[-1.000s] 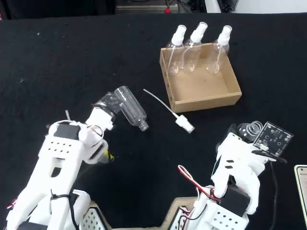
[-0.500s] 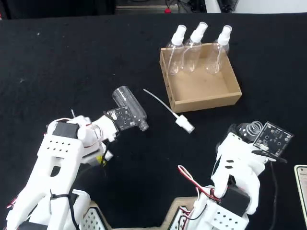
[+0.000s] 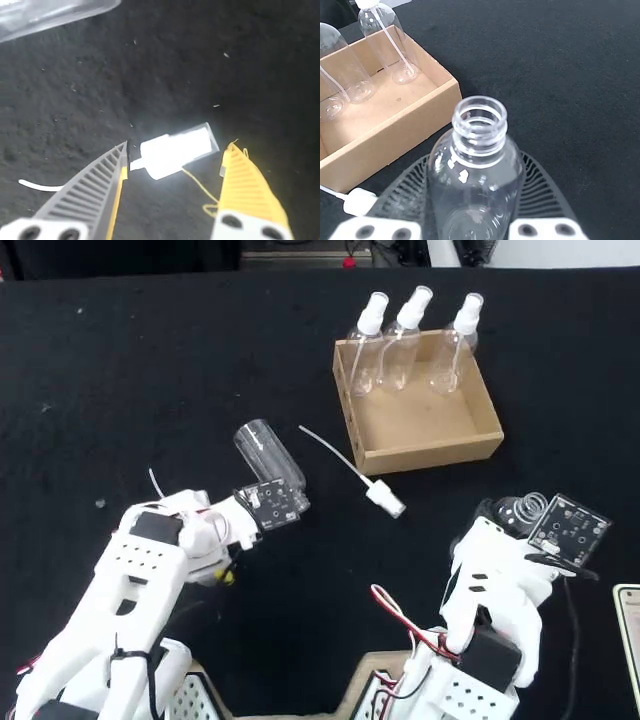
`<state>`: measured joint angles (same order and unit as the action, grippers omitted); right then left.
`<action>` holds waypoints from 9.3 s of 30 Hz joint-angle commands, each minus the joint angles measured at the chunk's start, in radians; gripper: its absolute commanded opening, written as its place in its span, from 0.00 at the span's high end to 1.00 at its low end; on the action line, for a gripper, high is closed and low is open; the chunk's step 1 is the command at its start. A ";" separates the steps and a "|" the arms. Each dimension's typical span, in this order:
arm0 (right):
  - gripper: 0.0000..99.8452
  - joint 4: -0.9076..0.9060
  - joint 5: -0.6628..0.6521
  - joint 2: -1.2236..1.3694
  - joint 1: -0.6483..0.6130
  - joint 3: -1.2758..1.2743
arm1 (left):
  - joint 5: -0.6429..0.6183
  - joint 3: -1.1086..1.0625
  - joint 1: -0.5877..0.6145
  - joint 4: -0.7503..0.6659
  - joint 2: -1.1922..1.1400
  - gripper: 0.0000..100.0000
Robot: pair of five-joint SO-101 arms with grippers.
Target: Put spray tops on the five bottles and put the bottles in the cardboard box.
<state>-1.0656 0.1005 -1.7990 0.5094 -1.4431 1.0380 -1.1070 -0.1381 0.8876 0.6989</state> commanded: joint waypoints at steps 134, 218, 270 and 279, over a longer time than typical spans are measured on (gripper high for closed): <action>0.92 0.037 0.009 -0.094 0.009 0.004 | -0.086 0.268 0.185 -0.023 -0.370 0.95; 0.92 0.028 0.008 -0.094 -0.014 0.065 | -0.252 0.503 0.074 0.582 -0.063 0.94; 0.93 0.456 -0.123 -0.104 -0.907 -0.142 | -1.168 0.449 -0.463 -0.635 0.465 0.97; 0.93 0.456 -0.123 -0.104 -0.907 -0.145 | -1.447 0.438 -0.433 -0.638 0.460 0.97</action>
<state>-0.6437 -0.0315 -1.7990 -0.3836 -1.5904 -0.3675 -0.6774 -0.5877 0.2754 1.1561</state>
